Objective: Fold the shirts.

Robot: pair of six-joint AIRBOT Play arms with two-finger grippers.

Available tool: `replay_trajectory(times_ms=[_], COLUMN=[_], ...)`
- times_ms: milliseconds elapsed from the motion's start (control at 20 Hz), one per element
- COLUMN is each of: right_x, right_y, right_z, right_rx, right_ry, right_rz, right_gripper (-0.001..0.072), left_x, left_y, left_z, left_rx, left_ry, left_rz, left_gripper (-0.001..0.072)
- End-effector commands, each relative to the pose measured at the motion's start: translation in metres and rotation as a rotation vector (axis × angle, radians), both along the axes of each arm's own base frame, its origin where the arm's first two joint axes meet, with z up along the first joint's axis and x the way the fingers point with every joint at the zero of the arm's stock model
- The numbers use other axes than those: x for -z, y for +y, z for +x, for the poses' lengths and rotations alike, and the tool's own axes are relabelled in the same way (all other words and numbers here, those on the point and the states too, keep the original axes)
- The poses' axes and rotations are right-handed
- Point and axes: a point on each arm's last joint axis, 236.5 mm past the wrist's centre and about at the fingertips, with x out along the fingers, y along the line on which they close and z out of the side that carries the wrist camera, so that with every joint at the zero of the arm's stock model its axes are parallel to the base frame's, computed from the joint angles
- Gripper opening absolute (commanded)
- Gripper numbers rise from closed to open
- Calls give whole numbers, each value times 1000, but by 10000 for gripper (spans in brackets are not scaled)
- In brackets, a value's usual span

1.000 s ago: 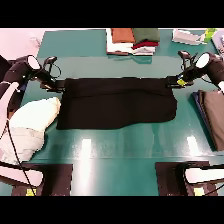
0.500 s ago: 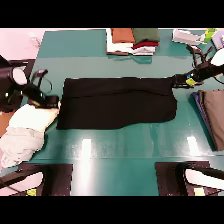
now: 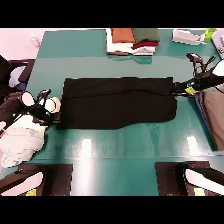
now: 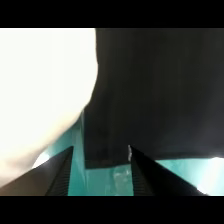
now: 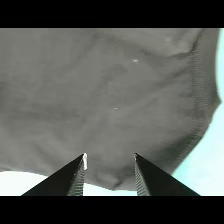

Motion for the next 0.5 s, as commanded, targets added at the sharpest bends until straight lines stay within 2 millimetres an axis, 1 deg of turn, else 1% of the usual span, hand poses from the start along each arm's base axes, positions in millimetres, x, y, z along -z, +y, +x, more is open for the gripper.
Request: replay_trajectory(times_ms=[0,100,200,300,400,450], right_x=[1,0,0,0,-1,-1], right_y=[12,18,24,27,27,27], right_z=[1,3,4,4,5,5], right_rx=[-13,-28,-42,-50,-48,-48], right_ry=[-14,-23,-33,-35,-42,-41], right_rz=[24,24,24,24,24,24], right_gripper=[370,370,371,370,370,370], left_x=[3,3,9,16,15,14], left_y=[-4,-6,-8,-11,-18,-19], left_z=[3,1,-6,-15,-15,-14], left_rx=[-13,-16,-14,-21,-35,-37], left_ry=[-20,-11,7,34,36,32], left_rz=[-16,-28,-34,-48,-78,-85], left_gripper=[441,440,440,439,429,312])
